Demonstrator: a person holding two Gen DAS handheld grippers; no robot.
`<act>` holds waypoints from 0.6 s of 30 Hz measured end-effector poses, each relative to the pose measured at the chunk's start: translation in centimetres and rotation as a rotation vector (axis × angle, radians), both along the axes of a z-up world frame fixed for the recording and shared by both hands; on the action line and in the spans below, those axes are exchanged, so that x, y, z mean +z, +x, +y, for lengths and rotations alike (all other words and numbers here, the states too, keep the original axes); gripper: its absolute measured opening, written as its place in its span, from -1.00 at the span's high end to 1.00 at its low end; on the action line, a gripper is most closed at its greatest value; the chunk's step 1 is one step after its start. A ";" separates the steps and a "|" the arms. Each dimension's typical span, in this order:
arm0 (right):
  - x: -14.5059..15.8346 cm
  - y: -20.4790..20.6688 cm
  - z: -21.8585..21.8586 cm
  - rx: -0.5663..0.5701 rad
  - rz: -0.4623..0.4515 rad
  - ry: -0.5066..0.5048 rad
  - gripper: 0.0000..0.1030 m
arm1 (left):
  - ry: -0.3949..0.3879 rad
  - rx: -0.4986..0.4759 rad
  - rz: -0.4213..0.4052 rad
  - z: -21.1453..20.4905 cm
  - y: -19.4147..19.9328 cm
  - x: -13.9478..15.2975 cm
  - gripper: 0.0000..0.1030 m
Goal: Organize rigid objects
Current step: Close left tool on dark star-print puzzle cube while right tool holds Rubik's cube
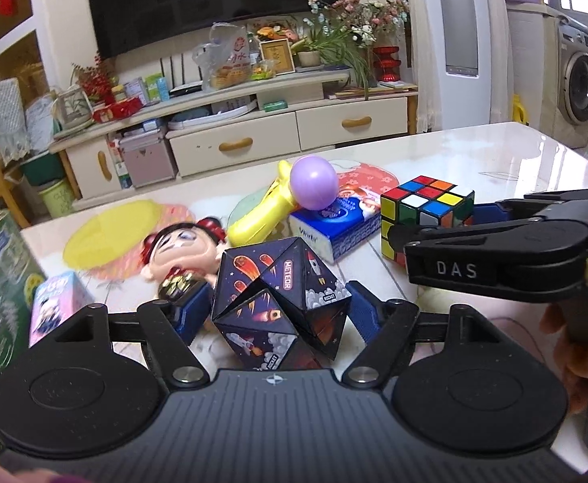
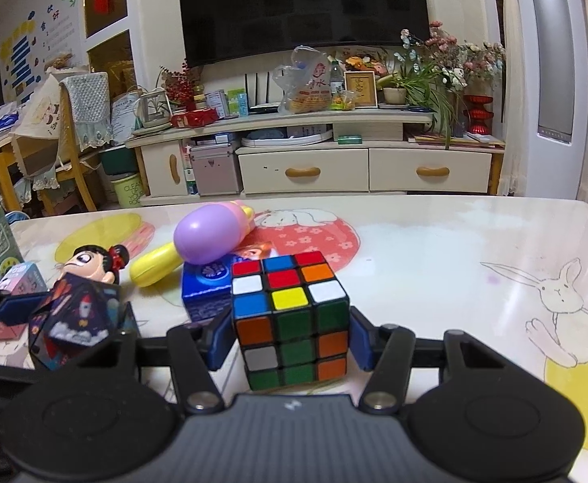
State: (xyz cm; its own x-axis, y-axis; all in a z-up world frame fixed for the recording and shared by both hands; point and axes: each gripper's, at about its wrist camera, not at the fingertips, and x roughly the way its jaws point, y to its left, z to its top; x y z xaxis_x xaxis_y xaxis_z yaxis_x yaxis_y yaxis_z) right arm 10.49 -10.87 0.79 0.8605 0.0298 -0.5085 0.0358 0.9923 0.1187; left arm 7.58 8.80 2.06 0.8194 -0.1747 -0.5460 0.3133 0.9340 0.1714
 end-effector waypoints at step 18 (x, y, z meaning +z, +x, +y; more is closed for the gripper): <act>0.0 -4.6 2.2 0.043 0.007 -0.086 -0.07 | -0.032 0.034 0.059 2.5 -3.5 0.8 -0.76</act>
State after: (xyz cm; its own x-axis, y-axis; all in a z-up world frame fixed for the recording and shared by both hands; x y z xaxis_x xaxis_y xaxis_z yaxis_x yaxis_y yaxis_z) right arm 5.90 -8.65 0.74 0.8559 0.0224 -0.5166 -0.0062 0.9994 0.0330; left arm 4.06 11.27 2.82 0.7916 -0.1654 -0.5883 0.2898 0.9492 0.1230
